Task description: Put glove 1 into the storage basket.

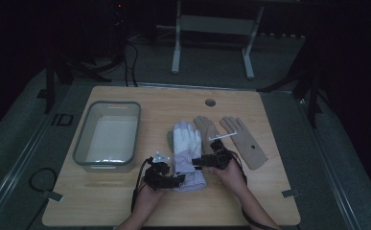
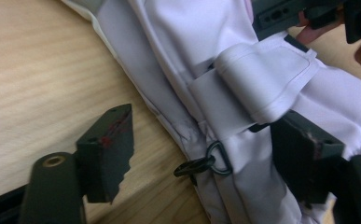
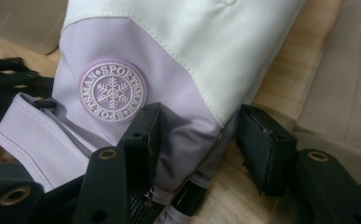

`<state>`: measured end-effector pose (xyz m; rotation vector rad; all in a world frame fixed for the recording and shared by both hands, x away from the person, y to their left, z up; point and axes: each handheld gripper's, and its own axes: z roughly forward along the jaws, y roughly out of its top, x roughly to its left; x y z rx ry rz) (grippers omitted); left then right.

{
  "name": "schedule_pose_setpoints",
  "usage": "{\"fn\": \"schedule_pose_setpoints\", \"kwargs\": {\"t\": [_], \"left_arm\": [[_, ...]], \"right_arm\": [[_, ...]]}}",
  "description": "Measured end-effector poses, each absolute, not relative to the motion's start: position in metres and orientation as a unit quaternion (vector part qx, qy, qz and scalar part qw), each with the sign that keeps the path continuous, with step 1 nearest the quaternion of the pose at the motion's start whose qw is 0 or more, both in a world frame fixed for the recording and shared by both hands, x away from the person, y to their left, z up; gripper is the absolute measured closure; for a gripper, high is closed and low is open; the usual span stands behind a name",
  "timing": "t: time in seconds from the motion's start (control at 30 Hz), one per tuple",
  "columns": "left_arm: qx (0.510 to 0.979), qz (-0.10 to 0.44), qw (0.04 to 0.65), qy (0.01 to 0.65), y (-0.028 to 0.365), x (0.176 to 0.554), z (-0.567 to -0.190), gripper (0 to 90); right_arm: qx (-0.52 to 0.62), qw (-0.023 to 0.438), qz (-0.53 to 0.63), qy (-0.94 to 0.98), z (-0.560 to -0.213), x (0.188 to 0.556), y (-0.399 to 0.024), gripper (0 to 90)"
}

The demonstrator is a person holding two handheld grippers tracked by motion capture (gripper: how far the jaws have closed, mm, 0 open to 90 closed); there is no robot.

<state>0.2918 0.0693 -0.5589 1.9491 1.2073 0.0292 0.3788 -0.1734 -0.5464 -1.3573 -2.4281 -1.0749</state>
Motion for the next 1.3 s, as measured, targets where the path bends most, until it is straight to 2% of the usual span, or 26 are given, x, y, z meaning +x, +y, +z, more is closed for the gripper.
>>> {"fn": "schedule_pose_setpoints", "kwargs": {"t": [0.1, 0.23, 0.33, 0.37, 0.4, 0.47, 0.7, 1.3], "left_arm": [[0.779, 0.000, 0.417, 0.469, 0.069, 0.294, -0.560, 33.4], [0.780, -0.016, 0.421, 0.462, 0.070, 0.296, -0.561, 44.6], [0.781, -0.022, 0.417, 0.464, 0.071, 0.296, -0.560, 52.6], [0.781, -0.022, 0.417, 0.464, 0.071, 0.296, -0.560, 56.3], [0.786, -0.016, 0.413, 0.460, 0.070, 0.296, -0.556, 56.3], [0.791, -0.015, 0.409, 0.456, 0.069, 0.296, -0.553, 67.2], [0.802, -0.025, 0.398, 0.445, 0.068, 0.302, -0.542, 72.3], [0.820, 0.007, 0.394, 0.415, 0.082, 0.309, -0.500, 73.5]], "right_arm": [[-0.450, 0.102, -0.372, -0.806, -0.551, 0.381, -0.177, 53.8], [-0.444, 0.107, -0.378, -0.806, -0.553, 0.380, -0.176, 64.5], [-0.428, 0.066, -0.373, -0.821, -0.547, 0.373, -0.171, 74.3], [-0.422, 0.047, -0.370, -0.826, -0.545, 0.369, -0.168, 75.9], [-0.422, 0.047, -0.370, -0.826, -0.545, 0.369, -0.168, 75.9], [-0.408, 0.002, -0.363, -0.838, -0.539, 0.361, -0.160, 78.2], [-0.421, -0.007, -0.362, -0.832, -0.530, 0.358, -0.158, 79.2], [-0.417, -0.035, -0.389, -0.821, -0.493, 0.359, -0.145, 79.7]]}}
